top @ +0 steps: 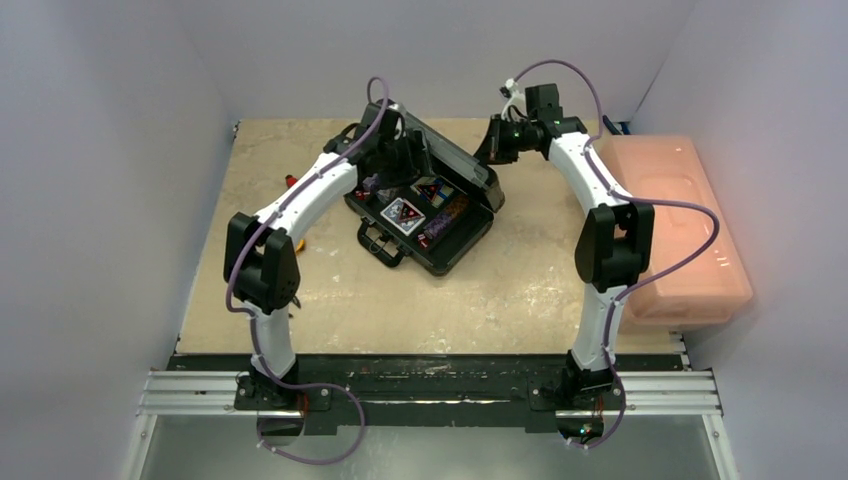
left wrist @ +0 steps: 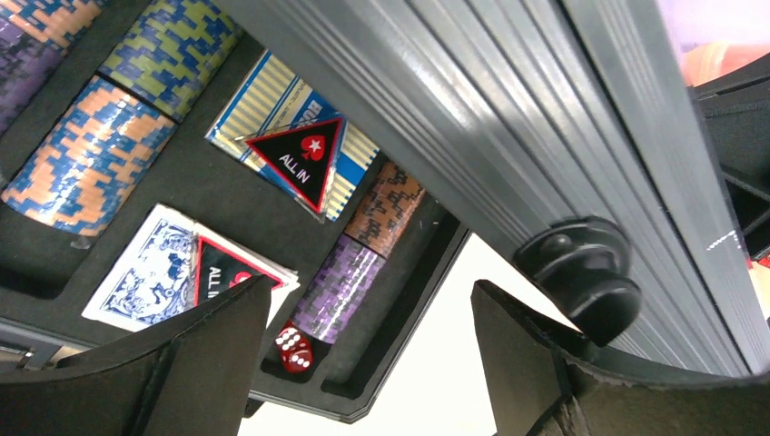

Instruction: Pack up texas hold em set

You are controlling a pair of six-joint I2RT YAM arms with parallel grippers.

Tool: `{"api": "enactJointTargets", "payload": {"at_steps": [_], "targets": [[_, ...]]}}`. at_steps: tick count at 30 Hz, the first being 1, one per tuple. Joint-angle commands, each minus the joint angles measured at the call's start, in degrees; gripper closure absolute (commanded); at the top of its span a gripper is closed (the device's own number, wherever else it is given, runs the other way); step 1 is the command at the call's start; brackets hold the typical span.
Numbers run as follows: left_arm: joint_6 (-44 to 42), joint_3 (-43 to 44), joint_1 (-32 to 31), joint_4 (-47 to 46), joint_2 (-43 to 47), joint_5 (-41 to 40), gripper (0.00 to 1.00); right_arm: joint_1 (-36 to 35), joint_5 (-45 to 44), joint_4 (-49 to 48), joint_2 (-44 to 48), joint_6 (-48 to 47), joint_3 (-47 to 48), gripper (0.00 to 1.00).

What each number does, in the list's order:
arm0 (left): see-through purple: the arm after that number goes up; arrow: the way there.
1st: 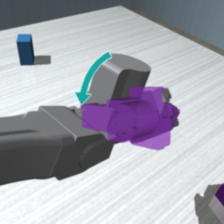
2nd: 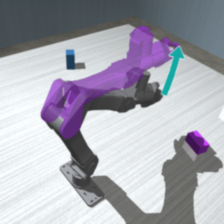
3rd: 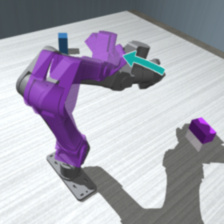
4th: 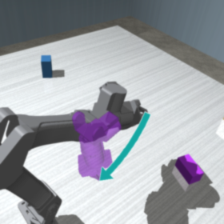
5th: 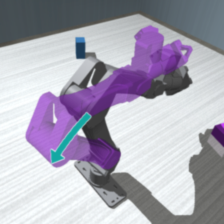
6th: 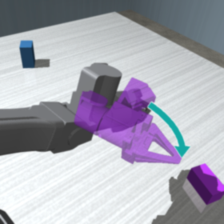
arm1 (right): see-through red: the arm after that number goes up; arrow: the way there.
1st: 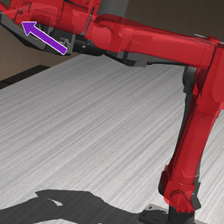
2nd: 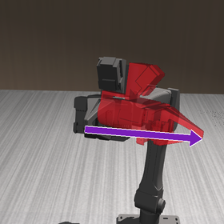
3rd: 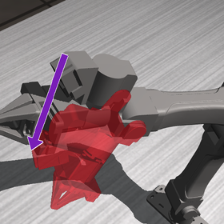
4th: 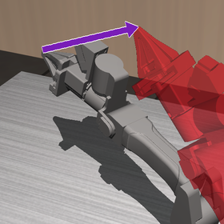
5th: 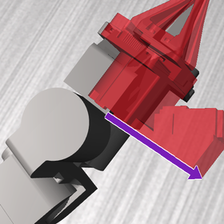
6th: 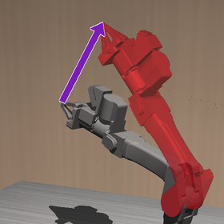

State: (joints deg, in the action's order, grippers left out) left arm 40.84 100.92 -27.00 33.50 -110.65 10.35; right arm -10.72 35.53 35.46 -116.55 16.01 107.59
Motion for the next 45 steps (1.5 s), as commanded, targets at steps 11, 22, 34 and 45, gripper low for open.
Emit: {"api": "enactJointTargets", "payload": {"at_steps": [11,22,34,45], "targets": [[-2.8,-7.5,0.4,-4.6,7.2,-3.2,0.19,-5.3,2.3,0.4,5.2,0.1,-6.7,0.98],[-4.0,-11.9,0.4,-5.2,9.2,-4.3,0.19,-7.1,1.9,-0.7,7.0,0.3,-9.8,0.86],[-3.7,-17.8,0.4,-6.6,11.7,-5.4,0.19,-9.3,1.2,-2.0,8.1,0.5,-12.9,0.83],[-3.1,-21.0,0.4,-6.5,14.0,-6.9,0.2,-10.8,0.6,-2.2,7.7,0.7,-13.2,0.83]]}}
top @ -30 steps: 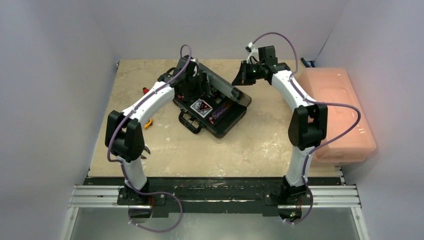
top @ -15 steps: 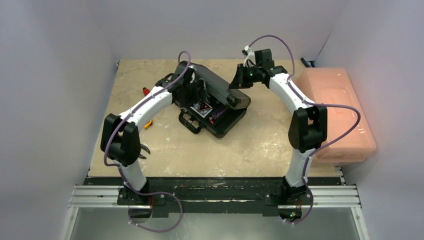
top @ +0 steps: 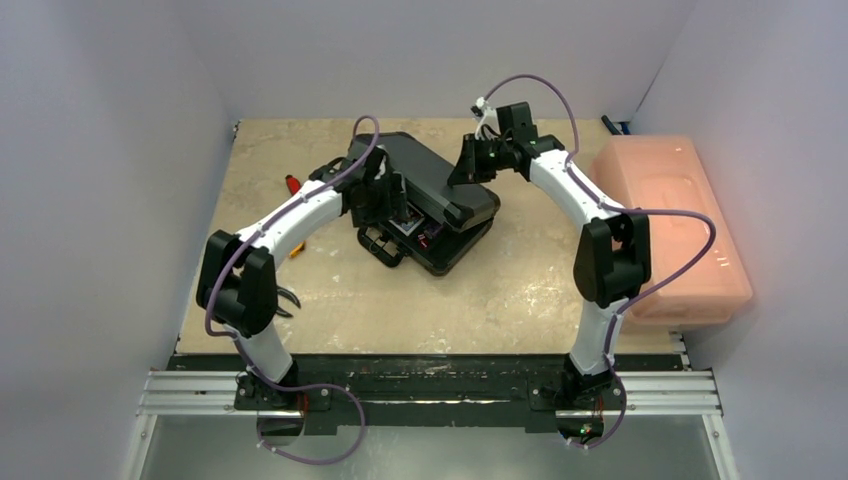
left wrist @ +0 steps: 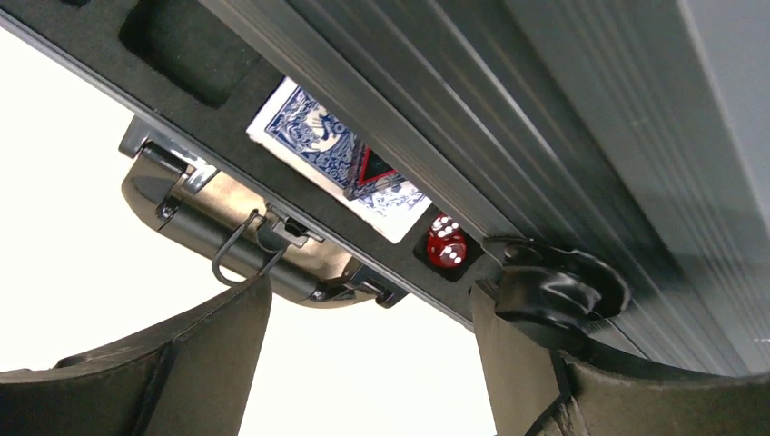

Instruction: Pack up texas hold em set

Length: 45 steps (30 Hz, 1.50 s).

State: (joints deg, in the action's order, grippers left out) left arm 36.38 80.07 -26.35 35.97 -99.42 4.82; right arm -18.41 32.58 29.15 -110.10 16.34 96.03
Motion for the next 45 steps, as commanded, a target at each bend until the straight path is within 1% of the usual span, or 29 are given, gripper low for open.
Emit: {"api": "enactJointTargets", "payload": {"at_steps": [1,6,10,13,19,26,30,35,40,45], "targets": [[1.4,-0.7,-0.3,-9.0,3.0,-1.6,0.2,-3.2,3.5,4.0,1.2,0.4,-1.6,0.83],[1.3,-2.7,-0.3,-8.4,4.3,-3.5,0.2,-3.6,3.3,4.0,1.1,0.4,-1.6,0.82],[0.2,-3.5,-0.2,-6.9,4.7,-4.6,0.2,-3.8,3.1,4.1,1.1,0.4,-1.5,0.8],[-0.5,-4.5,-0.2,-5.9,5.5,-7.5,0.2,-3.9,2.9,4.3,1.2,0.4,-1.5,0.78],[-1.6,-5.7,0.0,-4.4,7.7,-10.3,0.19,-4.3,2.8,4.2,1.2,0.6,-1.4,0.77],[-3.1,-6.0,0.2,-1.8,10.9,-11.8,0.19,-4.7,2.7,4.3,1.4,0.8,-1.2,0.77],[-3.6,-7.9,0.5,-1.9,13.3,-12.9,0.19,-5.4,2.4,4.6,1.3,0.9,-0.5,0.76],[-2.8,-13.8,1.3,-4.1,17.7,-16.0,0.17,-6.7,1.9,5.0,1.1,1.0,0.7,0.73],[-1.3,-22.7,2.3,-8.1,24.0,-18.7,0.13,-8.5,1.5,5.0,-0.2,1.5,2.5,0.73],[0.4,-30.7,4.7,-12.0,30.2,-16.7,0.13,-10.8,1.1,5.0,-3.1,2.1,6.2,0.73]]}}
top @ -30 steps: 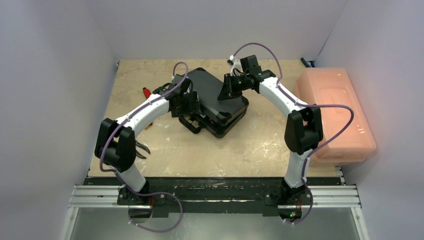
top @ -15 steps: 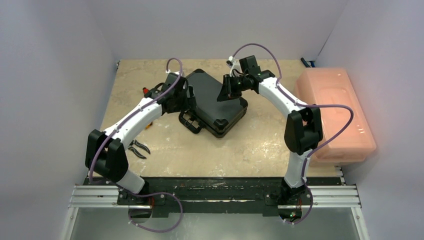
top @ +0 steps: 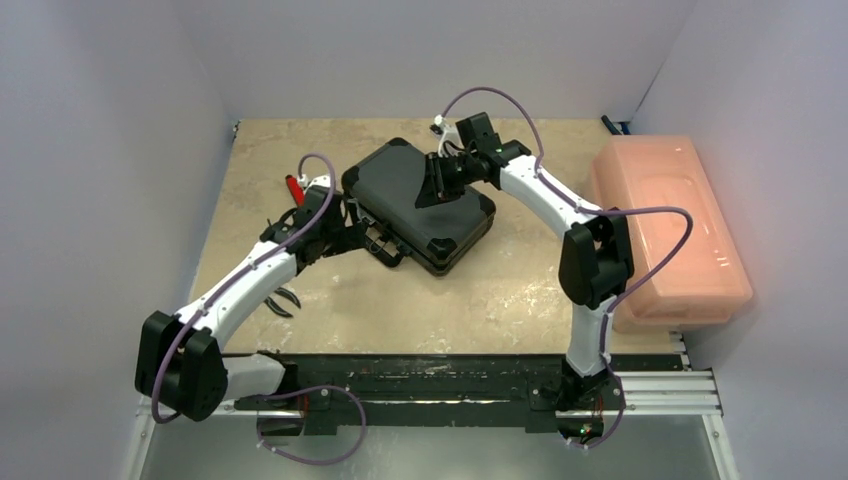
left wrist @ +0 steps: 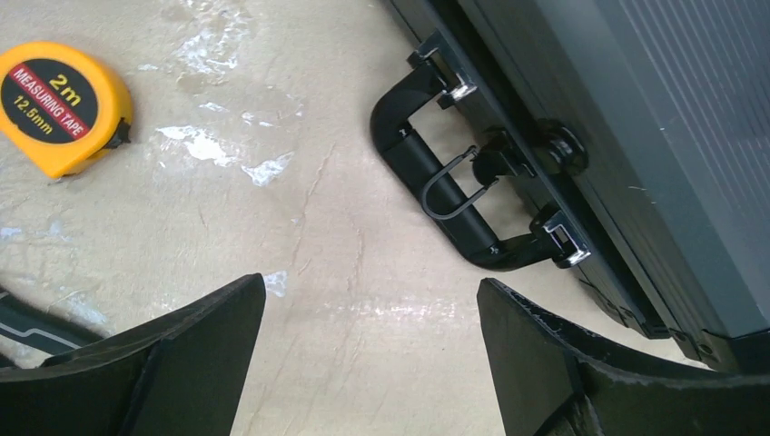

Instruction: Pack up texas hold em set

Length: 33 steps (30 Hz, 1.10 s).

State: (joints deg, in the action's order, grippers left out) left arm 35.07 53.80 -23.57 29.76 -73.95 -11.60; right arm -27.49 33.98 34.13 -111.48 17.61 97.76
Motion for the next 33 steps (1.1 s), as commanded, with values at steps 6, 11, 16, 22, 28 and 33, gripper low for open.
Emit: {"api": "enactJointTargets", "payload": {"at_steps": [6,11,16,22,28,33], "targets": [[3.3,-10.4,5.0,-8.1,6.5,2.8,0.15,-3.5,-0.6,0.1,-6.2,1.6,9.0,0.74],[4.5,-13.8,7.3,-9.5,6.3,4.3,0.18,-4.6,-0.7,0.1,-9.2,2.2,12.2,0.76],[5.6,-15.5,9.0,-11.1,5.0,6.4,0.2,-5.4,-0.6,0.0,-11.5,2.5,14.0,0.77],[6.2,-15.7,9.8,-12.1,2.6,8.0,0.22,-5.5,-0.5,-0.7,-12.8,2.1,12.6,0.78],[6.3,-15.4,9.9,-13.3,0.6,8.9,0.24,-5.5,-0.6,-2.6,-12.6,1.3,7.8,0.79],[6.2,-14.8,9.9,-13.7,-1.0,9.3,0.26,-5.5,-0.8,-4.2,-12.8,0.0,3.3,0.8]]}}
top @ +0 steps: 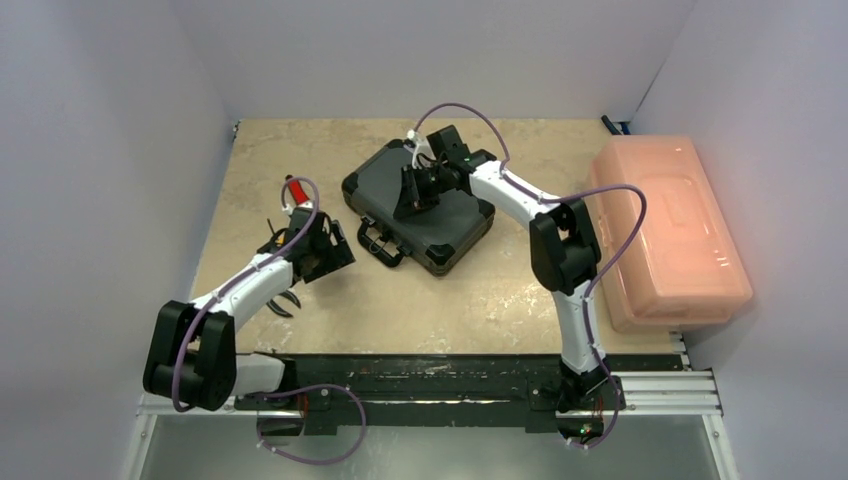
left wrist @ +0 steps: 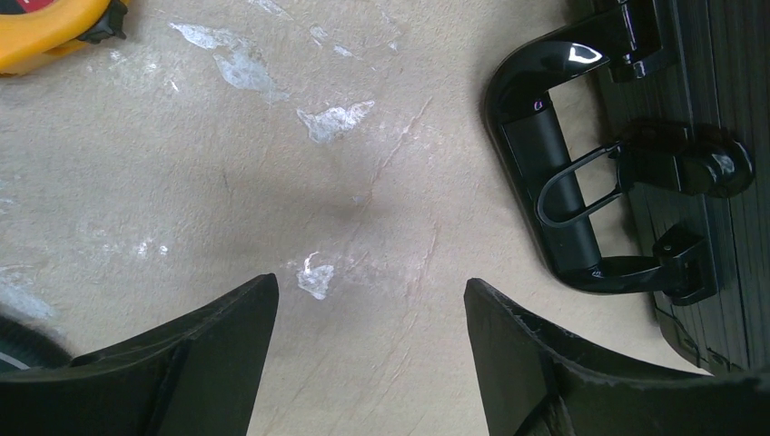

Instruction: Pack up texas hold em set

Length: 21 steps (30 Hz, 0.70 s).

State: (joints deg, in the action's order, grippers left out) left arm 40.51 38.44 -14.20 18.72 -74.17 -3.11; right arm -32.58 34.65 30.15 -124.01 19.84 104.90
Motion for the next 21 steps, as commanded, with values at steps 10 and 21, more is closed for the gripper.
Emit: {"api": "enactJointTargets", "payload": {"at_steps": [10,21], "targets": [[0.4,2.0,0.5,-4.2,-5.6,2.8,0.35,-0.3,-2.9,-1.8,-0.1,-4.3,-9.6,0.83],[1.6,4.1,0.5,-7.3,-10.9,6.7,0.61,-0.3,-3.6,-1.7,0.7,-5.5,-11.1,0.84]]}}
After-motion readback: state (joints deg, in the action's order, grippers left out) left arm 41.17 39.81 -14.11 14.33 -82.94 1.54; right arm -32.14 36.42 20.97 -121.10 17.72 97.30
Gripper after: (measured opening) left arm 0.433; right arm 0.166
